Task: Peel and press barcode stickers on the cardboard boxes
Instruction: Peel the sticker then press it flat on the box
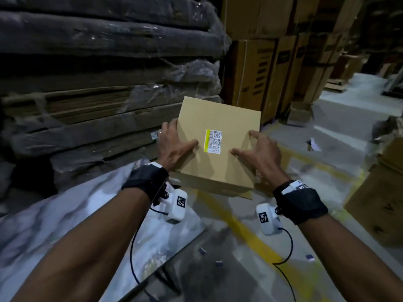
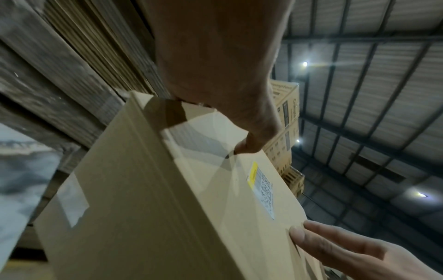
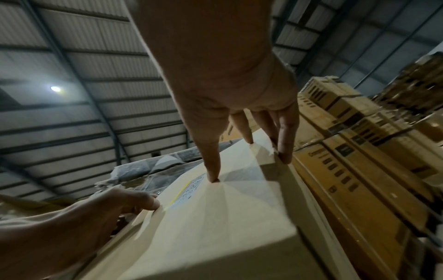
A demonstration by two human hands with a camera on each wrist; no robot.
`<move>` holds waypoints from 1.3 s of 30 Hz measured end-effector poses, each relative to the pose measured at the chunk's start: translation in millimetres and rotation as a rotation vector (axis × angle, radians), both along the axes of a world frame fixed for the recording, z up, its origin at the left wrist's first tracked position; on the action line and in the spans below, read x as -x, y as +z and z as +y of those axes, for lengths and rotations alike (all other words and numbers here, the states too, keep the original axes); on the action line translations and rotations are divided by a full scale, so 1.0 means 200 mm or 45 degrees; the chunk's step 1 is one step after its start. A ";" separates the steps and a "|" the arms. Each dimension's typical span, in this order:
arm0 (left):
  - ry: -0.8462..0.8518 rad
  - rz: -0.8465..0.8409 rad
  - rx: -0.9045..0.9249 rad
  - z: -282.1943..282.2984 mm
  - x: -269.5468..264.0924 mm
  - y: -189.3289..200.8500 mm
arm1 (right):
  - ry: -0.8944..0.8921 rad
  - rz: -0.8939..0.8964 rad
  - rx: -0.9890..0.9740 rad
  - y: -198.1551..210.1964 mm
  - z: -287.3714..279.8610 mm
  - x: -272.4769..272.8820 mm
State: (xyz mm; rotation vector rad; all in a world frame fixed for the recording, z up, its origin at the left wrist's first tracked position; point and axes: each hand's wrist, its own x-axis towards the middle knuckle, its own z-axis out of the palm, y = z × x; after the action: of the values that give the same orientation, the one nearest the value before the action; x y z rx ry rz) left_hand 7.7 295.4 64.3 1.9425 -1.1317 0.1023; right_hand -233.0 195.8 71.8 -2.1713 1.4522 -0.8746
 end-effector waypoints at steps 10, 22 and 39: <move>0.360 0.001 -0.061 0.77 -0.49 0.02 | 0.394 0.068 -0.043 0.01 0.42 -0.67; 0.757 0.220 -0.216 1.47 -0.76 -0.19 | 0.851 0.313 -0.138 -0.11 0.81 -1.31; 0.956 0.626 -0.482 1.67 -1.19 -0.56 | 1.217 0.814 -0.064 -0.37 0.80 -2.04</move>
State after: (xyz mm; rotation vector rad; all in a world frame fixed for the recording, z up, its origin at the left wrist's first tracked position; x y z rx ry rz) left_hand 246.0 629.6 -47.5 2.4568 -0.0670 -0.1951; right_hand 175.7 356.3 -1.4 -2.7722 0.4276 0.2042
